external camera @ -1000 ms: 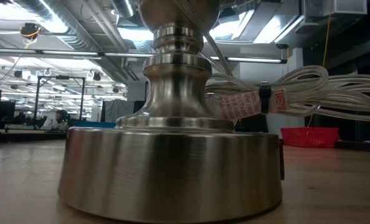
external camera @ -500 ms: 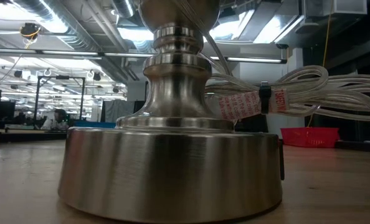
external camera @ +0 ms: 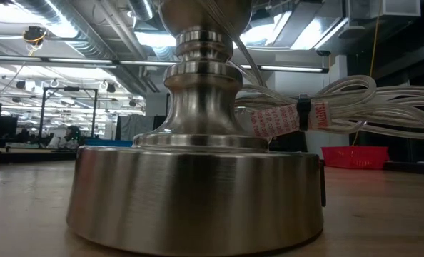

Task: Pick & Place School Supplies
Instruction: Put the yellow crayon box into the red basket

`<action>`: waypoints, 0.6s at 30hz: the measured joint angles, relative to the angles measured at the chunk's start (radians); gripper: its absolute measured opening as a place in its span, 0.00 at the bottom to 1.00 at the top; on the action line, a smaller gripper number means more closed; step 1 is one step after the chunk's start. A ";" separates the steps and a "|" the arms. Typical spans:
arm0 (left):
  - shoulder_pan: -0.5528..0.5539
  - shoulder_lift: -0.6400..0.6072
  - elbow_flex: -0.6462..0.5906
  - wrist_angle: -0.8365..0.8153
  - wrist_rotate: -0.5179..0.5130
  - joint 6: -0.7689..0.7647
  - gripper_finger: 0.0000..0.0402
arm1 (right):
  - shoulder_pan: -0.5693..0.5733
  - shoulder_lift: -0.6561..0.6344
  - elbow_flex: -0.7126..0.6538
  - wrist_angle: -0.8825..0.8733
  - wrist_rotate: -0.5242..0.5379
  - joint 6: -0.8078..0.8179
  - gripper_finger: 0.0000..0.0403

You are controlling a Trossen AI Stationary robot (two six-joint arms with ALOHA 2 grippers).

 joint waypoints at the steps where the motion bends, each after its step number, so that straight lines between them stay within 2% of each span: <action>1: 0.000 0.000 0.000 -0.001 0.009 0.000 0.41 | 0.000 0.000 0.000 0.002 -0.003 0.002 0.08; 4: 0.000 0.000 0.000 -0.020 0.065 -0.001 0.44 | 0.001 0.001 0.000 0.017 -0.010 0.002 0.10; 9: 0.000 -0.010 0.000 -0.167 0.062 0.006 0.49 | 0.001 0.000 0.001 0.065 0.009 -0.022 0.12; 11: -0.005 -0.025 -0.003 -0.239 0.041 0.017 0.50 | 0.000 0.002 0.022 0.057 0.015 -0.037 0.11; 14: -0.016 -0.047 -0.002 -0.257 0.008 0.065 0.50 | 0.001 0.002 0.062 0.030 0.030 -0.079 0.10; 18: -0.038 -0.110 -0.002 -0.256 -0.070 0.197 0.50 | 0.001 0.002 0.160 -0.129 0.154 -0.123 0.10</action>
